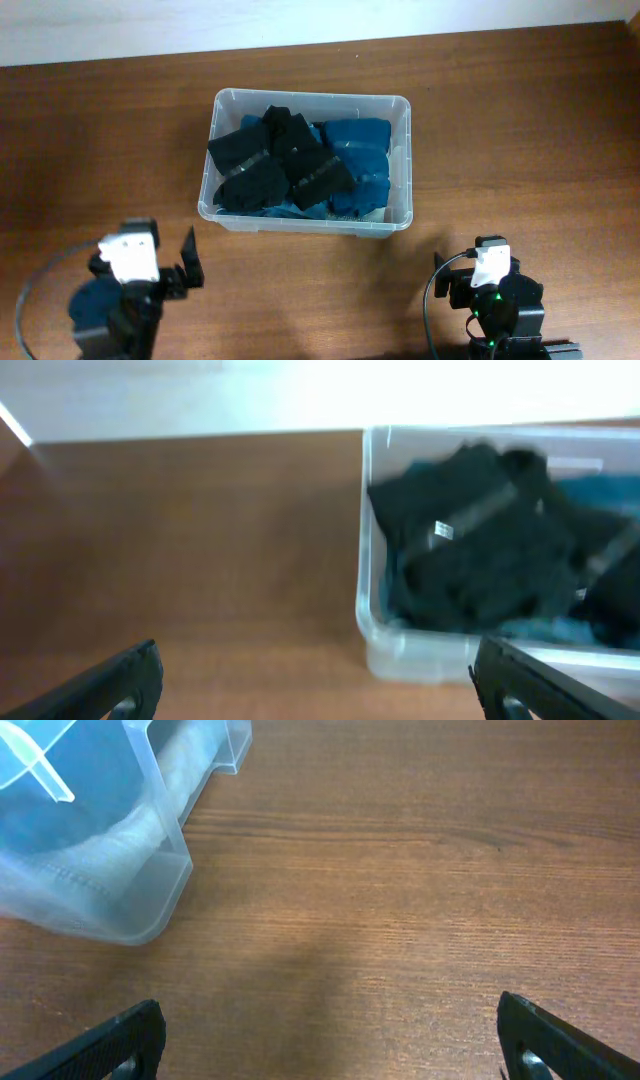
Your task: Pack container
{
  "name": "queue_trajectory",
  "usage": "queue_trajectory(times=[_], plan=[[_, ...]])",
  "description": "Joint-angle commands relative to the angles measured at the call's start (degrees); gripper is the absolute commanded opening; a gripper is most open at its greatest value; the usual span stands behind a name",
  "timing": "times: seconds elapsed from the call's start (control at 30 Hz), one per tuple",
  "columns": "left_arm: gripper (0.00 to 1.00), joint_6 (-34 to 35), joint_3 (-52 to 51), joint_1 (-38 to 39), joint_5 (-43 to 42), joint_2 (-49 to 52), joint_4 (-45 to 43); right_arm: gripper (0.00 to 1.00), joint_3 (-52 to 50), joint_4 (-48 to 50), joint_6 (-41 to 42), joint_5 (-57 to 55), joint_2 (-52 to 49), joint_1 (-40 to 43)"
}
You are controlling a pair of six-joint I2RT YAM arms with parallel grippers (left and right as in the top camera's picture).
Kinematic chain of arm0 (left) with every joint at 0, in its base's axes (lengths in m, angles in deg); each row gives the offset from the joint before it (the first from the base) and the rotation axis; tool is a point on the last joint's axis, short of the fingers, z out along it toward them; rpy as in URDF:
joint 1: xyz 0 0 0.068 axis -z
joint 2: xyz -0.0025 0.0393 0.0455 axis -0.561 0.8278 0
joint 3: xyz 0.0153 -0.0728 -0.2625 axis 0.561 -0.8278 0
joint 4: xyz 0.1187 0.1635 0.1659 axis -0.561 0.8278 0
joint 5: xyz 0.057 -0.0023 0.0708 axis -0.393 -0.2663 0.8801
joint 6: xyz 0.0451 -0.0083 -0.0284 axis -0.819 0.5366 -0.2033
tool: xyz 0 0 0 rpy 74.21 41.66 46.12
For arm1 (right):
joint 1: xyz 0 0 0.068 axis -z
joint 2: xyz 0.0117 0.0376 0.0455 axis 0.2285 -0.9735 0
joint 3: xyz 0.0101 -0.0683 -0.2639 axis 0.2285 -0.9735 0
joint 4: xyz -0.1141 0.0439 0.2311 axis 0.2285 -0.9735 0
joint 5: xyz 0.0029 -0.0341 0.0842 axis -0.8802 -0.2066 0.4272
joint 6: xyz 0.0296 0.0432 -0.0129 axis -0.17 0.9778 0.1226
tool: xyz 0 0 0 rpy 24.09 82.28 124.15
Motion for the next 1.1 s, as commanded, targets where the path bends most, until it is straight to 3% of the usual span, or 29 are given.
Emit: queue_trajectory(times=[0.0, 0.47, 0.7, 1.07], plan=[[0.99, -0.9, -7.1, 0.0, -1.1, -7.2, -0.6, 0.98, -0.3, 0.2, -0.4, 0.5, 0.5, 0.5], [0.99, -0.9, -23.6, 0.0, -2.9, -25.7, -0.6, 0.98, -0.3, 0.2, -0.4, 0.5, 0.5, 0.5], [0.99, -0.9, -29.0, 0.0, -3.3, -26.0, -2.4, 0.99, -0.3, 0.2, -0.4, 0.5, 0.5, 0.5], [0.99, -0.9, -29.1, 0.0, -3.4, -26.0, -3.5, 0.98, -0.3, 0.2, -0.4, 0.5, 0.5, 0.5]])
